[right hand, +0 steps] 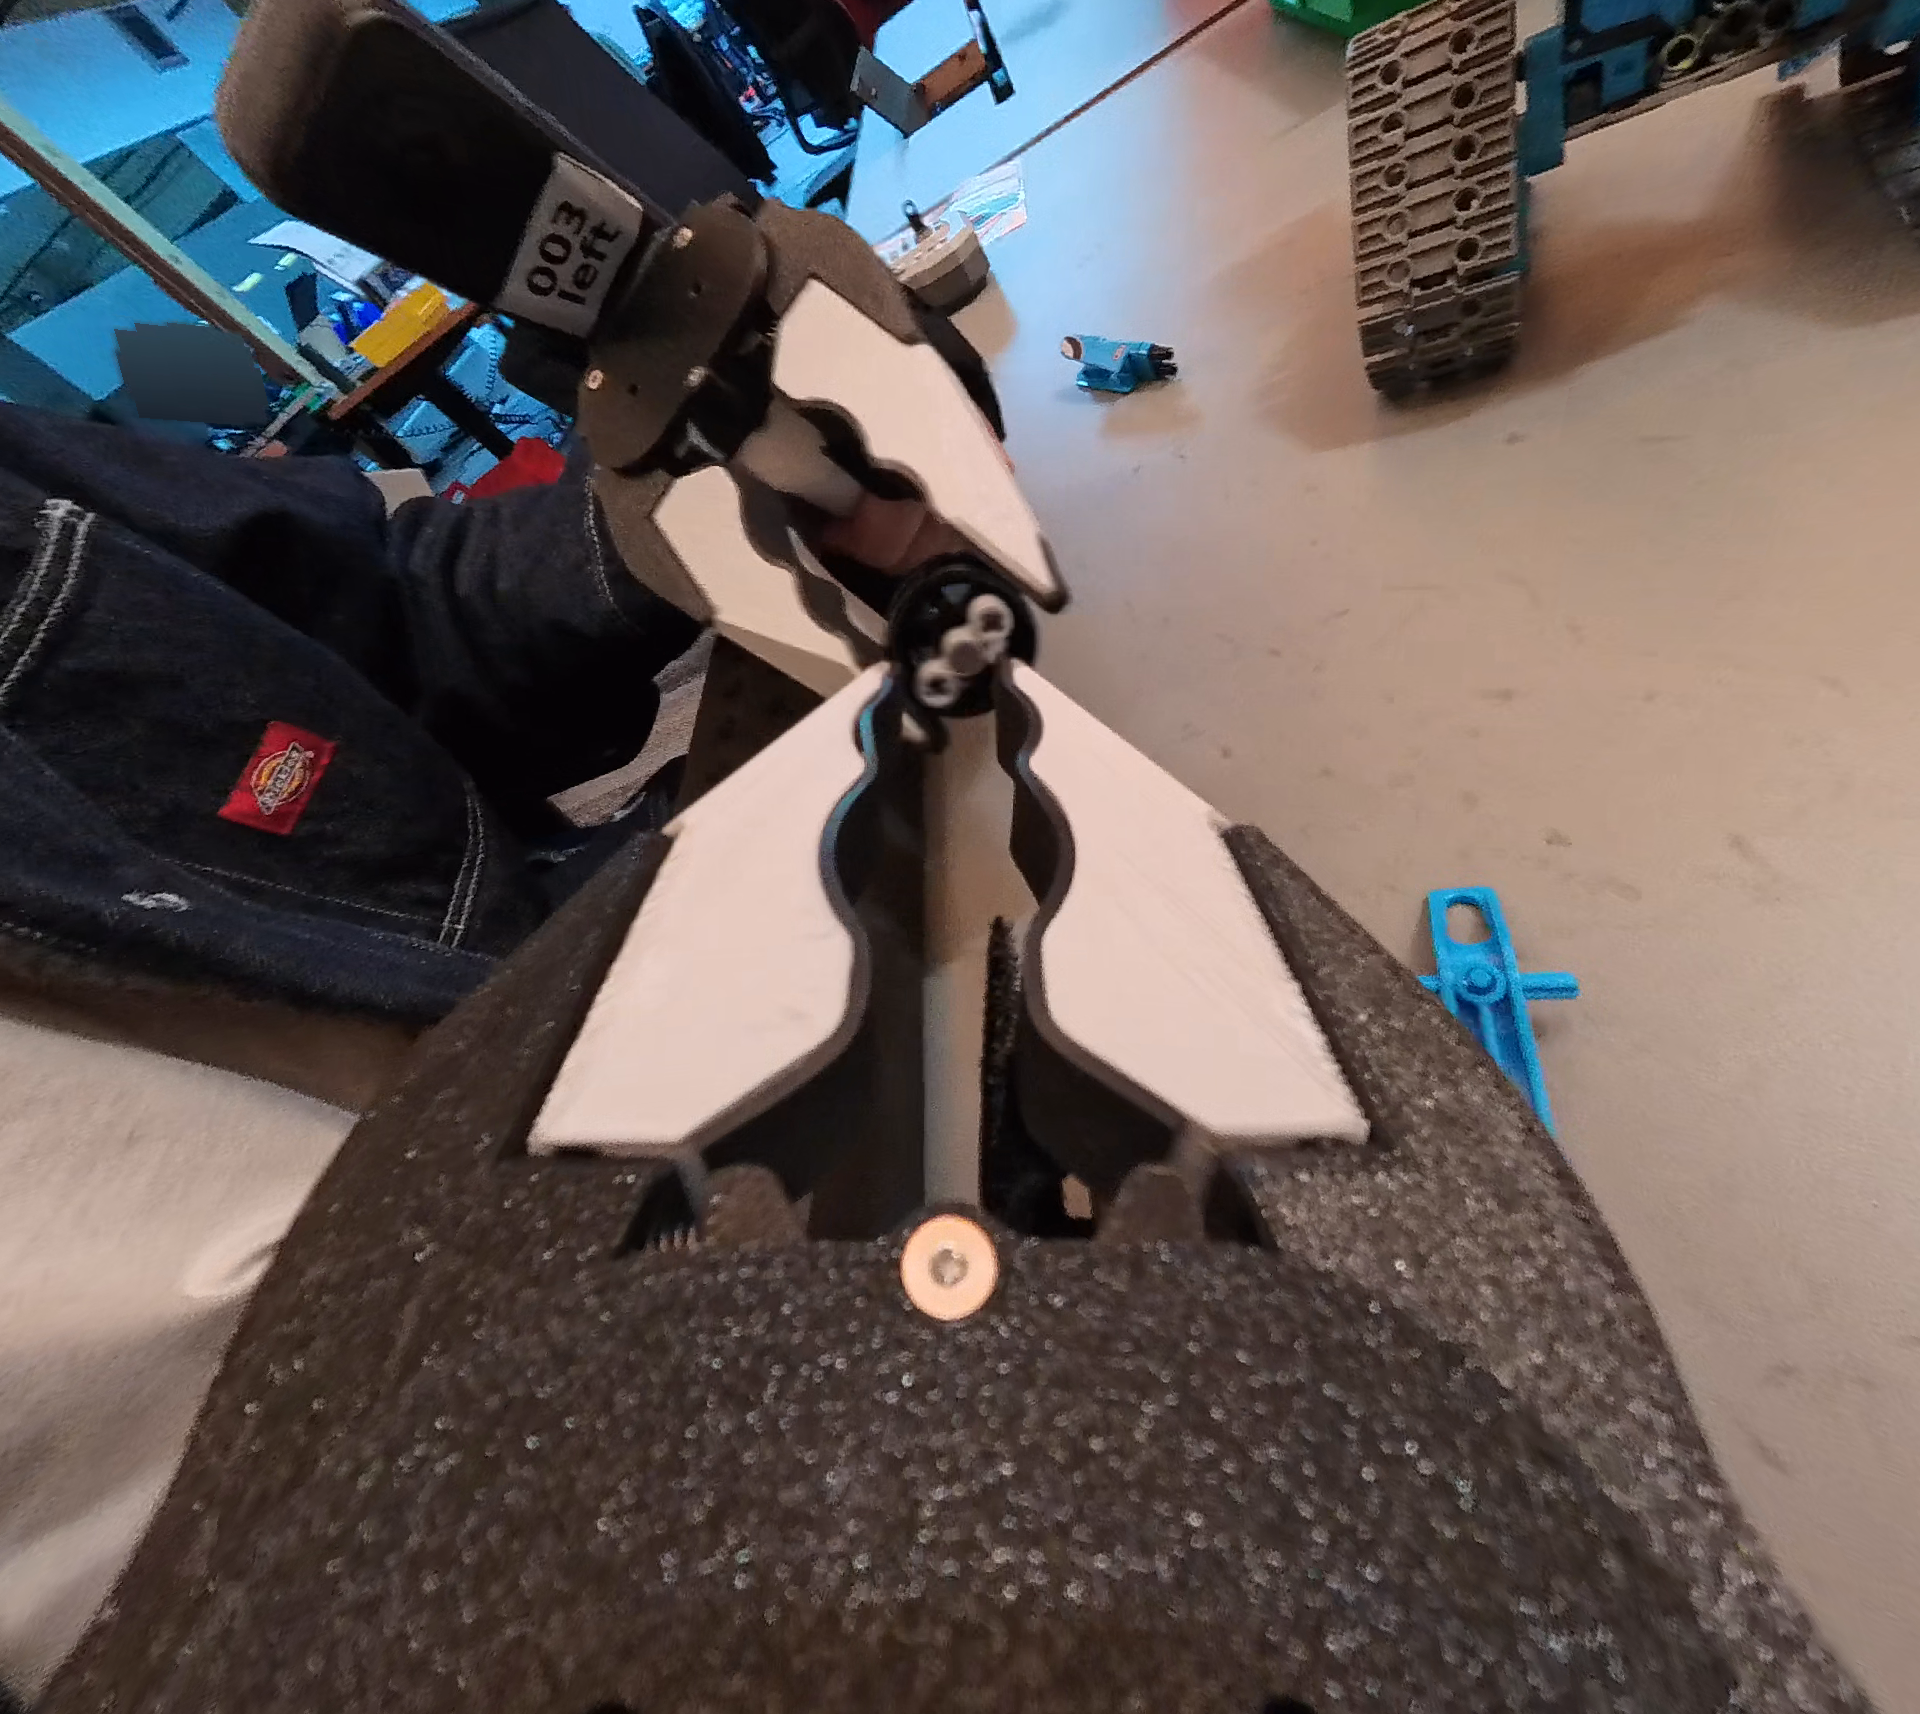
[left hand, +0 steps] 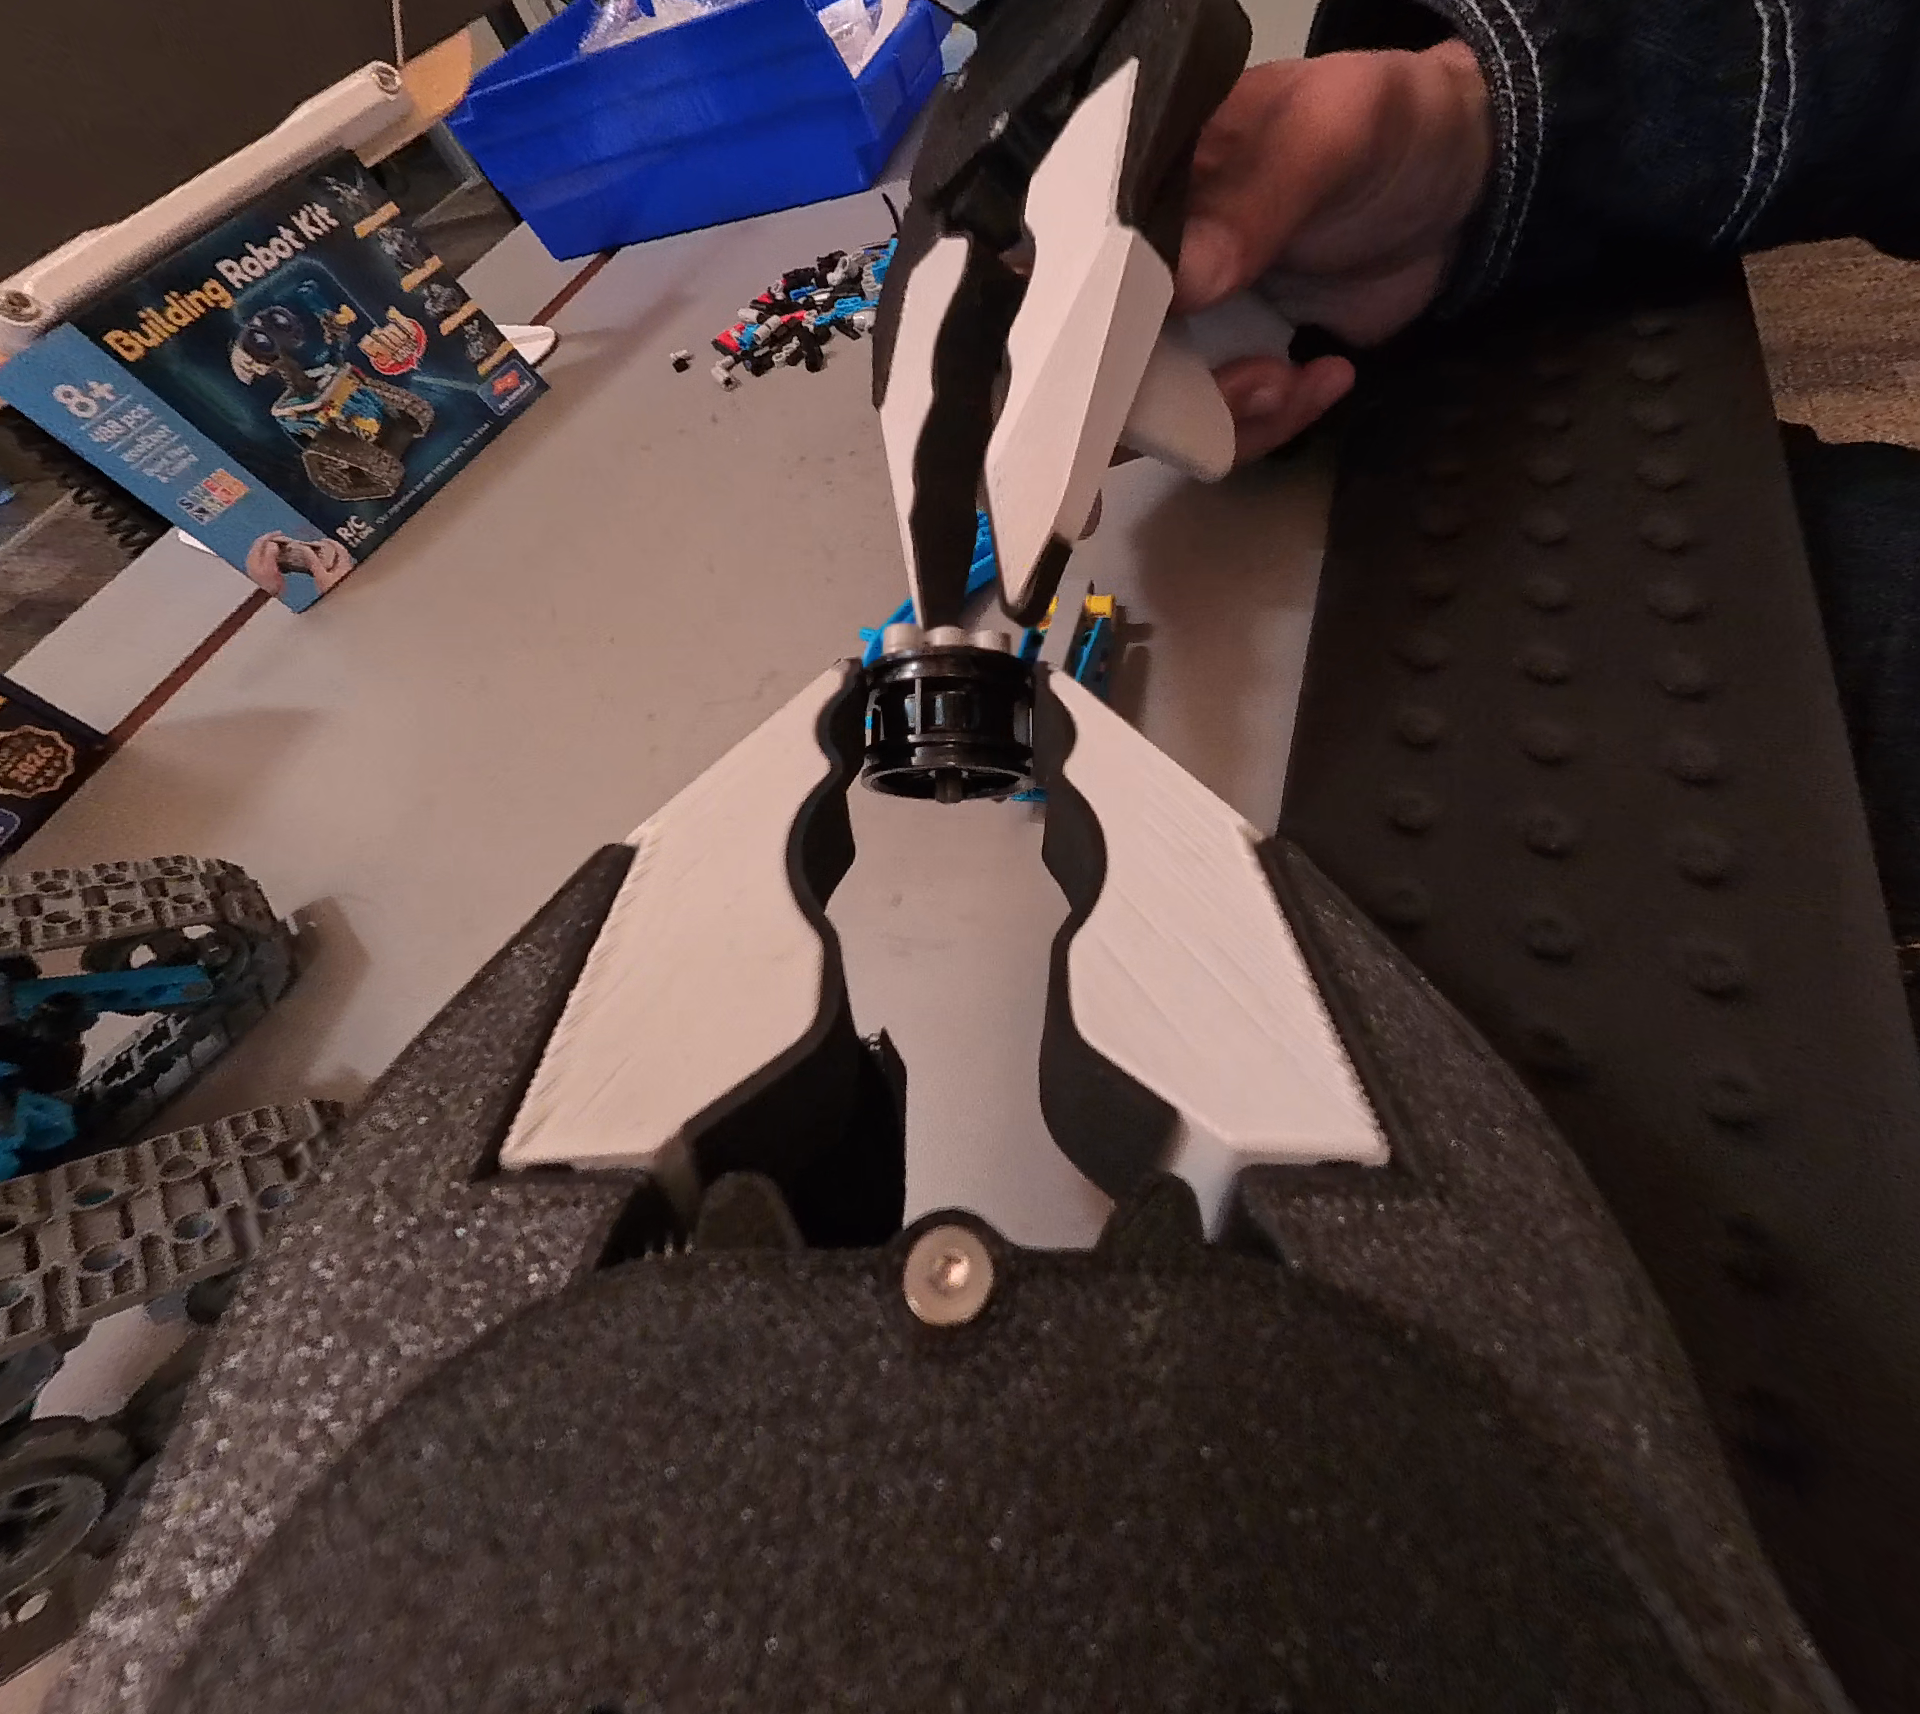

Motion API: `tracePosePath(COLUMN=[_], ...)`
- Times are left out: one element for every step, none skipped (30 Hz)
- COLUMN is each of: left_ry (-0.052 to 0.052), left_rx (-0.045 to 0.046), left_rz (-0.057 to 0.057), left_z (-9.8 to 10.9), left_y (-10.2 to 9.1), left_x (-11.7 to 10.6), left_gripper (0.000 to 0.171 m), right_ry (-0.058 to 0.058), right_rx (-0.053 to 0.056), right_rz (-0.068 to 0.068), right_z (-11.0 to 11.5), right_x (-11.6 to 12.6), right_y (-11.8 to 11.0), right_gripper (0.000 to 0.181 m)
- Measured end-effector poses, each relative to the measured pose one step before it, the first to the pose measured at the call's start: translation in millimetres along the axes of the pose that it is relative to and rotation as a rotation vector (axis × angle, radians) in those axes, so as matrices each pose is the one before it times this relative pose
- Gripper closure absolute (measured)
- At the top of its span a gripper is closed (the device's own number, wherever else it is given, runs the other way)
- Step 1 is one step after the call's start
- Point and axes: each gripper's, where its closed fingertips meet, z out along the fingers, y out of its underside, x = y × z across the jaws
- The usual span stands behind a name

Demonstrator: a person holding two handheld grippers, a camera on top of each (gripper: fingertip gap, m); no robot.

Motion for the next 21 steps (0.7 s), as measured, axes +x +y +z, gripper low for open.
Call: tracePosePath(left_ry=[0.0040,-0.0015,0.0005,0.0077,-0.0006,-0.0049,0.0003,-0.0113,-0.0193,-0.0082,-0.0032,-0.0091,-0.0158,-0.0224,-0.0251,-0.0262,-0.0272,-0.0256,-0.0264,-0.0264,-0.0212], left_rx=[0.00918,-0.00028,0.00248,0.00564,-0.00375,-0.00517,-0.00150,-0.00467,-0.00018,0.00485,-0.00310,-0.00737,-0.00273,-0.00493,-0.01200,-0.01926,-0.02004,-0.01673,-0.01670,-0.01270,-0.00726], left_rz=[-0.0029,-0.0037,-0.0004,0.0000,0.0062,0.0104,0.0033,0.0044,0.0135,0.0106,0.0026,0.0031,0.0106,0.0179,0.0238,0.0307,0.0385,0.0398,0.0375,0.0333,0.0285], left_z=[-0.53,-0.33,-0.40,-0.05,0.44,0.54,0.46,0.20,-0.34,0.04,0.44,0.20,-0.18,-0.09,0.50,1.21,1.56,1.41,1.32,0.97,0.44], left_y=[-1.42,0.03,-0.31,-1.06,0.18,0.78,0.10,-0.17,-0.78,-0.85,0.65,1.21,0.40,0.38,1.40,2.47,2.24,1.29,1.08,0.50,-0.47], left_x=[0.43,-0.66,-0.07,1.42,0.55,0.23,0.57,-1.34,-1.92,-0.11,-0.35,-1.49,-1.84,-2.23,-2.10,-1.65,-1.07,-0.32,-0.60,-1.03,-0.63], left_gripper=[0.140,0.140,0.140,0.140,0.141,0.140,0.140,0.140,0.141,0.140,0.140,0.140,0.140,0.141,0.140,0.140,0.140,0.140,0.140,0.140,0.140], right_ry=[0.0153,0.0024,-0.0003,-0.0138,-0.0312,-0.0055,0.0019,-0.0035,-0.0158,-0.0151,-0.0030,-0.0017,-0.0002,-0.0121,-0.0066,0.0037,0.0037,-0.0018,0.0046,0.0074,-0.0032], right_rx=[0.0070,0.0165,0.0076,-0.0052,0.0000,0.0019,0.0035,0.0079,0.0107,0.0011,0.0012,0.0044,0.0046,-0.0021,-0.0103,-0.0138,-0.0127,0.0018,0.0167,0.0127,0.0008], right_rz=[-0.0051,-0.0031,0.0031,0.0152,0.0191,0.0052,-0.0022,0.0088,0.0210,0.0234,0.0198,0.0149,0.0097,0.0167,0.0225,0.0179,0.0123,0.0079,0.0107,0.0117,0.0133], right_z=[-0.81,-1.66,-1.01,0.55,1.19,0.55,0.25,0.70,0.40,-0.30,-1.00,-1.96,-1.99,-0.46,1.23,2.10,2.51,1.64,0.62,0.56,0.91], right_x=[2.33,0.22,0.69,-0.63,-3.65,-0.49,0.32,-0.14,-0.90,-0.28,1.42,1.37,0.86,-0.83,0.58,2.06,1.64,0.10,0.79,1.79,0.28], right_y=[-1.33,-2.83,-1.16,1.22,0.41,-0.42,-0.79,-0.91,-1.54,-0.74,-0.38,-0.71,-0.32,0.80,2.27,2.71,2.17,-0.38,-2.61,-1.65,0.06], right_gripper=[0.162,0.165,0.168,0.167,0.171,0.170,0.168,0.169,0.169,0.168,0.164,0.163,0.164,0.165,0.164,0.162,0.161,0.161,0.162,0.163,0.164])
